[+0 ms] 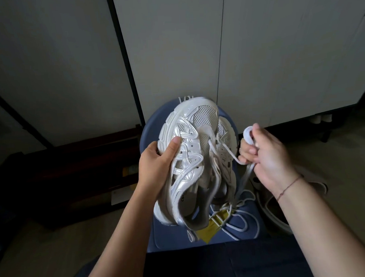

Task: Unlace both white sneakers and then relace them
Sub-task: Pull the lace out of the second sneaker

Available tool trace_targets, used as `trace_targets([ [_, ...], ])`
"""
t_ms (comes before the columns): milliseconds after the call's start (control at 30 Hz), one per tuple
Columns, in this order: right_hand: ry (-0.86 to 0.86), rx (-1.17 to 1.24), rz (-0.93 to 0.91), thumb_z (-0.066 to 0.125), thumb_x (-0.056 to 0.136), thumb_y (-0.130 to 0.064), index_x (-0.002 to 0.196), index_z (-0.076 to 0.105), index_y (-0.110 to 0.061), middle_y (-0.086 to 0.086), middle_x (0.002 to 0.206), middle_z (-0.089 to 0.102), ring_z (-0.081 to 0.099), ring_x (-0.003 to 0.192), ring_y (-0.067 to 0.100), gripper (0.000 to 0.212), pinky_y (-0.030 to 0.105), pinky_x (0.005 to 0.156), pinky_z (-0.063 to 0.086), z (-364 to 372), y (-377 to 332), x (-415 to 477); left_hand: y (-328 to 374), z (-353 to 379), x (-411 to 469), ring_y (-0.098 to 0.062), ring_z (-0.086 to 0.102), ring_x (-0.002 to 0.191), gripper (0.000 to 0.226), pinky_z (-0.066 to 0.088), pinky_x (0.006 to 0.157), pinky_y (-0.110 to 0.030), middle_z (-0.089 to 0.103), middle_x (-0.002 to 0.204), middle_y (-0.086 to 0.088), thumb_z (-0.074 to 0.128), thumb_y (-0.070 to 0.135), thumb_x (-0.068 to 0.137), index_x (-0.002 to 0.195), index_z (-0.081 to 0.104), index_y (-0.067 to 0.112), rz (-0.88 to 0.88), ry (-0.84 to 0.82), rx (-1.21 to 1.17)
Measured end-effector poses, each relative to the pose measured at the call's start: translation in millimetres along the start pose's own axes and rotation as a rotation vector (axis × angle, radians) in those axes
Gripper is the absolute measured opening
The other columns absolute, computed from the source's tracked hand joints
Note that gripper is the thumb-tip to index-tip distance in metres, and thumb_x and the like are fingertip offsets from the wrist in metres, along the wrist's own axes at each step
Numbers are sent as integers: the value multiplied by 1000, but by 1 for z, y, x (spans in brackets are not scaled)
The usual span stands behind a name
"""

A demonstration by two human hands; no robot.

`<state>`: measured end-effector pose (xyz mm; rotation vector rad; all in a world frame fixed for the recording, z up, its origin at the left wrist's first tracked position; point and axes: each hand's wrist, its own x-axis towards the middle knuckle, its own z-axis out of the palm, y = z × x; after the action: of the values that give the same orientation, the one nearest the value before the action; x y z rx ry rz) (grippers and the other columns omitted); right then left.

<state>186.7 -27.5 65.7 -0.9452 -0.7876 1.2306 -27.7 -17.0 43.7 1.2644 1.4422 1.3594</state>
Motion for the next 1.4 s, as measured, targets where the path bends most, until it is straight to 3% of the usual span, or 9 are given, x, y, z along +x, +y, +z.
trace_targets([
  [267, -143, -922, -231, 58, 88, -43, 62, 57, -6, 3, 52, 43, 40, 52, 12, 45, 28, 57, 29, -5, 9, 1, -4, 0, 2, -14, 72, 79, 49, 58, 75, -34, 75, 84, 1, 72, 61, 74, 92, 70, 15, 35, 69, 31],
  [433, -60, -363, -99, 48, 97, -24, 65, 51, -16, -8, 52, 42, 36, 45, 4, 34, 25, 51, 28, -14, 5, 4, -8, -9, 11, -14, 73, 85, 51, 57, 88, -42, 76, 88, 1, 71, 62, 75, 97, 72, 15, 2, 115, -28],
  [567, -63, 290, -25, 32, 101, -26, 66, 53, -15, 6, 93, 65, 64, 100, 15, 43, 25, 81, 48, -13, -13, 8, -8, -8, 11, -15, 72, 85, 58, 56, 89, -43, 76, 89, 2, 70, 67, 69, 95, 72, 16, -32, 111, -36],
  [633, -159, 512, -8, 31, 101, -31, 54, 54, -17, 4, 89, 69, 66, 103, 18, 54, 34, 92, 48, -16, -22, 6, -9, -7, 11, -15, 73, 85, 60, 56, 89, -43, 76, 89, 1, 71, 67, 68, 97, 71, 15, -44, 104, -61],
  [767, -118, 313, 54, 31, 101, -33, 60, 41, -18, -6, 47, 36, 37, 40, 8, 45, 20, 50, 49, -12, -16, 5, -7, -6, 10, -17, 73, 86, 69, 56, 90, -45, 76, 90, 1, 70, 73, 59, 98, 71, 16, -41, 86, -76],
  [900, -71, -103, 37, 36, 101, -32, 75, 43, -16, -9, 44, 30, 22, 33, 2, 31, 12, 33, 18, -5, 0, 4, -5, -4, 6, -18, 73, 85, 66, 56, 88, -46, 76, 88, 1, 70, 73, 59, 94, 71, 18, -41, 65, -75],
  [1100, -190, -629, -49, 61, 87, -33, 68, 61, -16, -9, 46, 37, 31, 38, 1, 26, 14, 40, 25, 0, 8, -6, -4, -6, 6, -19, 73, 85, 67, 56, 89, -46, 77, 88, 0, 71, 73, 57, 95, 72, 17, -49, 75, -97],
  [1233, -53, -197, -53, 44, 99, -24, 66, 50, -13, 0, 58, 37, 36, 46, 5, 35, 15, 44, 32, -1, 3, 0, -6, -7, 8, -18, 73, 86, 69, 56, 90, -45, 77, 89, 0, 71, 73, 57, 95, 72, 16, -63, 85, -112],
  [1400, -111, 485, -10, 32, 101, -27, 52, 65, -17, 3, 87, 70, 66, 102, 19, 60, 34, 97, 45, -14, -22, 4, -6, -9, 10, -16, 73, 86, 59, 56, 90, -42, 77, 90, 1, 75, 65, 68, 98, 72, 14, -75, 90, -138],
])
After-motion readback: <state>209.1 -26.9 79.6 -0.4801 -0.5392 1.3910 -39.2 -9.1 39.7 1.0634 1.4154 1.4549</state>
